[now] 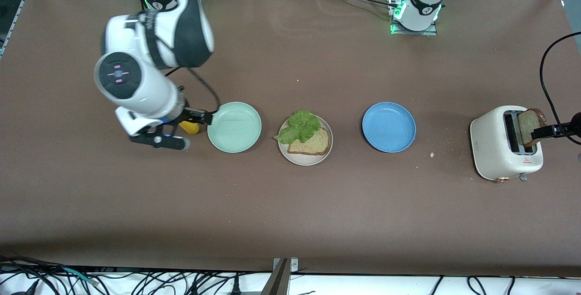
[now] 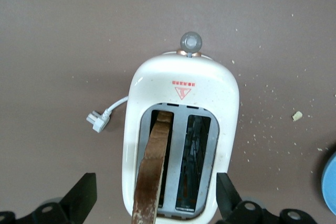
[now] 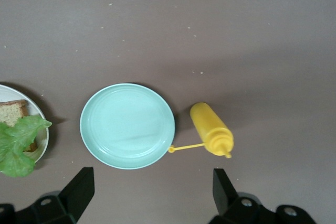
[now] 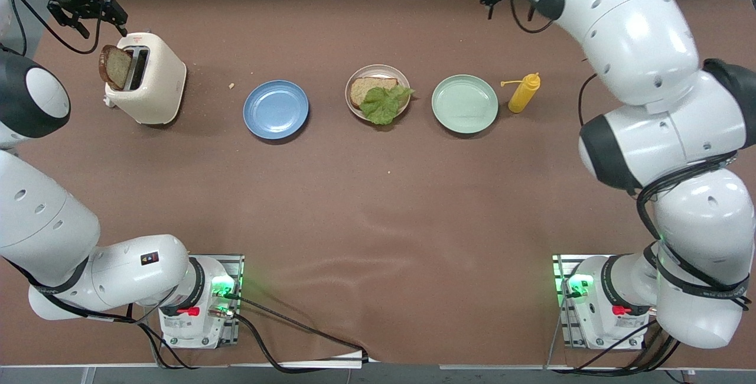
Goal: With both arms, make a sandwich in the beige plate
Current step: 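Draw the right gripper back while the left gripper grasps the toaster toast, then lift the toast out of the toaster with the left gripper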
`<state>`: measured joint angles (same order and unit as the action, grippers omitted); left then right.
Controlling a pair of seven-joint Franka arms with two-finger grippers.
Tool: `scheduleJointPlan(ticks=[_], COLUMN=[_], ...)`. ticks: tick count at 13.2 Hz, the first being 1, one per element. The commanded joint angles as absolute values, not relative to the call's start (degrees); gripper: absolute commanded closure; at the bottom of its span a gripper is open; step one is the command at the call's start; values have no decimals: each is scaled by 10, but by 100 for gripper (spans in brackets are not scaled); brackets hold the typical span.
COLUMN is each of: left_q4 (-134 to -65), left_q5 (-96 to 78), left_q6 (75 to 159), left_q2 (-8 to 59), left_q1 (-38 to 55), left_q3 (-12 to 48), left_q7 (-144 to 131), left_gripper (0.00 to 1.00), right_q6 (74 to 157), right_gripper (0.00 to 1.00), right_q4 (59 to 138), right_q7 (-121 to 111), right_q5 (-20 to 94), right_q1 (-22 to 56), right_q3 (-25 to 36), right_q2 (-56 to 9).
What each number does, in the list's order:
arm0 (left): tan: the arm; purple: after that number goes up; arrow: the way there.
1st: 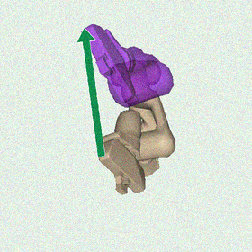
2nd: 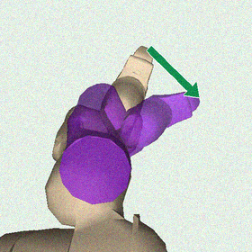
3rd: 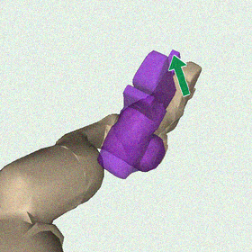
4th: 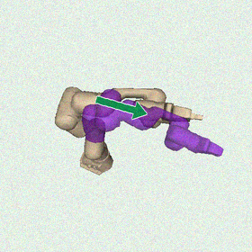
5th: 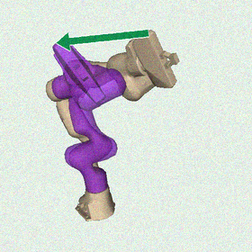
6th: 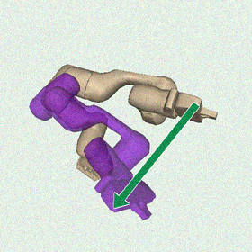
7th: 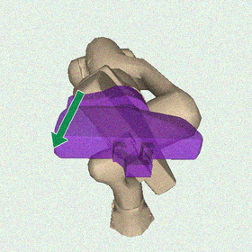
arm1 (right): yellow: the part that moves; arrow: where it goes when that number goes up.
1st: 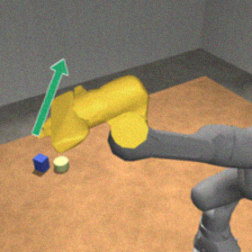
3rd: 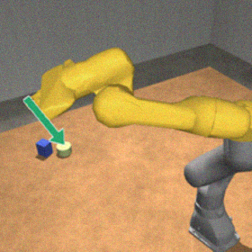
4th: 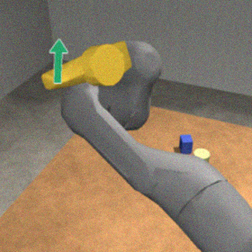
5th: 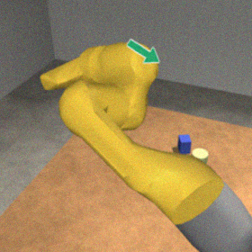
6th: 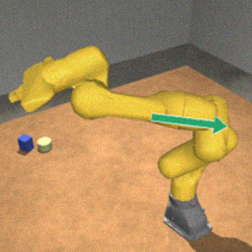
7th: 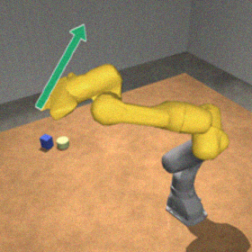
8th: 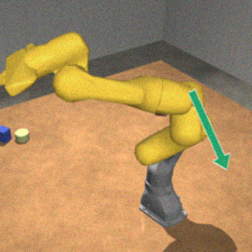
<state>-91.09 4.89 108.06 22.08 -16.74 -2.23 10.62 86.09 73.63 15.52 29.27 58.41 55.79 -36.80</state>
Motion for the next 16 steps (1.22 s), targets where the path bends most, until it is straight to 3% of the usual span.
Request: scheduleJointPlan(ticks=[1, 3, 4, 5, 7, 8, 10, 13, 16], left_q4=[-1026, -1054, -1053, -1054, -1053, -1053, -1050, -1042, -1001], left_q5=[40, 40, 40, 40, 40, 40, 40, 40, 40], left_q6=[1170, 1198, 1198, 1194, 1189, 1188, 1189, 1188, 1154], left_q2=[163, 153, 152, 146, 145, 147, 149, 147, 147], left_q1=[-180, -185, -187, -191, -192, -192, -197, -196, -193], left_q3=[-16, -15, -16, -16, -16, -16, -16, -15, -12], left_q7=[119, 120, 122, 127, 133, 137, 148, 194, 220], left_gripper=[0, 3, 11, 34, 89, 100, 100, 100, 100], right_q6=[844, 845, 849, 851, 858, 893, 953, 952, 959], right_gripper=[0, 0, 0, 0, 0, 0, 0, 0, 0], right_q4=[744, 745, 746, 751, 788, 809, 855, 902, 976], right_q7=[133, 104, 103, 97, 70, 56, 45, 34, 38], right_q5=[269, 199, 154, 116, 119, 111, 74, 5, 6], right_q1=[497, 423, 380, 322, 253, 213, 135, 29, -7], right_q3=[478, 395, 346, 285, 231, 196, 126, 20, 12], right_q2=[-306, -271, -252, -224, -191, -175, -137, -60, 6])
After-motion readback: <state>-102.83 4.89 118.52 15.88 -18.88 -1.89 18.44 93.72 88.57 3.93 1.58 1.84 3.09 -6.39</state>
